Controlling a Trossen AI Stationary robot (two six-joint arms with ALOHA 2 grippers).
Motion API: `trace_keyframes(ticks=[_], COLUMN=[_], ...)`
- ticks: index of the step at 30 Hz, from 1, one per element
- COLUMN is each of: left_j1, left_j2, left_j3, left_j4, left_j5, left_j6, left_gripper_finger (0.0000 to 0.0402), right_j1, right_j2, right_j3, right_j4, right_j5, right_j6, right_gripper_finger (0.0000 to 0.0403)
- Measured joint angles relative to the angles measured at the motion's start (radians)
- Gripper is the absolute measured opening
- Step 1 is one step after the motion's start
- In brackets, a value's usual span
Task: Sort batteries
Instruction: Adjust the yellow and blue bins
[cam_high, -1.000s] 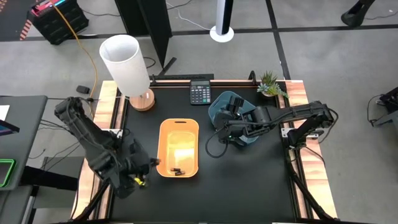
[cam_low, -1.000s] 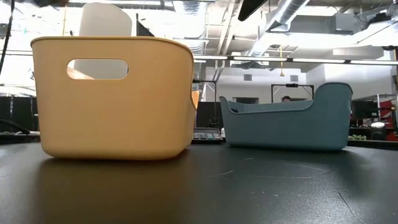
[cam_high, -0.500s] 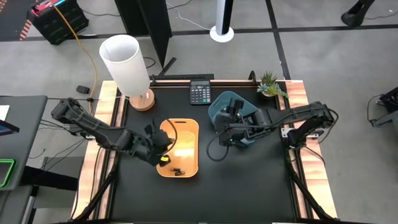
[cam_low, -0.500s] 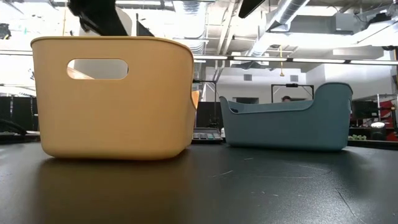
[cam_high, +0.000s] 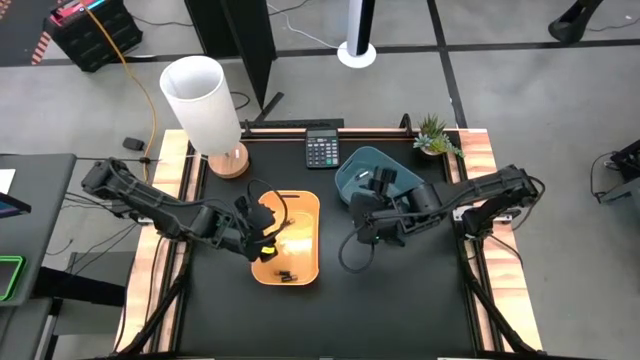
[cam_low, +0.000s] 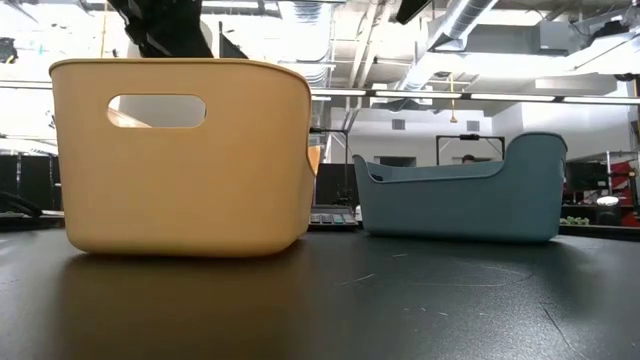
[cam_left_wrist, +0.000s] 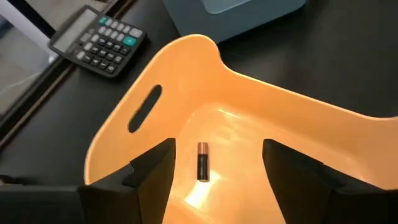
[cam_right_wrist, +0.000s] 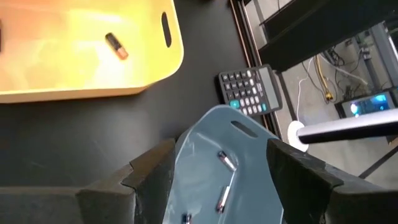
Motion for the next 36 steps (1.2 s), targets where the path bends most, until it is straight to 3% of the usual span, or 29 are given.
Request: trace_keyframes(ticks=[5,13,17,19,27,36], left_j1=[-0.045,-0.123,-0.141,-0.145,-0.145,-0.153], left_j2=[-0.031,-0.110,-0.129,-0.136,-0.137,-0.137], left_j3=[0.000,0.000,-0.010,-0.032,-0.126,-0.143], left_j4=[-0.010,-0.088,-0.124,-0.132,-0.125,-0.094], left_j5=[-0.077,-0.174,-0.180,-0.180,-0.180,-0.178], left_j6=[-0.003,-0.077,-0.140,-0.168,-0.255,-0.252], left_gripper_finger=[0.0220,0.0098,0.0023,0.0007,0.0001,0.0001], right_j1=[0.005,-0.046,-0.107,-0.143,-0.337,-0.574], right_j2=[-0.018,-0.246,-0.399,-0.460,-0.564,-0.522], right_j3=[-0.045,-0.426,-0.565,-0.620,-0.768,-0.804], right_j4=[-0.032,0.075,0.078,0.060,-0.034,0.099], right_j5=[-0.002,-0.024,-0.069,-0.086,-0.100,-0.112], right_j6=[0.070,0.239,0.378,0.449,0.701,0.578], right_gripper_finger=[0.0237,0.0020,0.0012,0.0006,0.0002,0.0001])
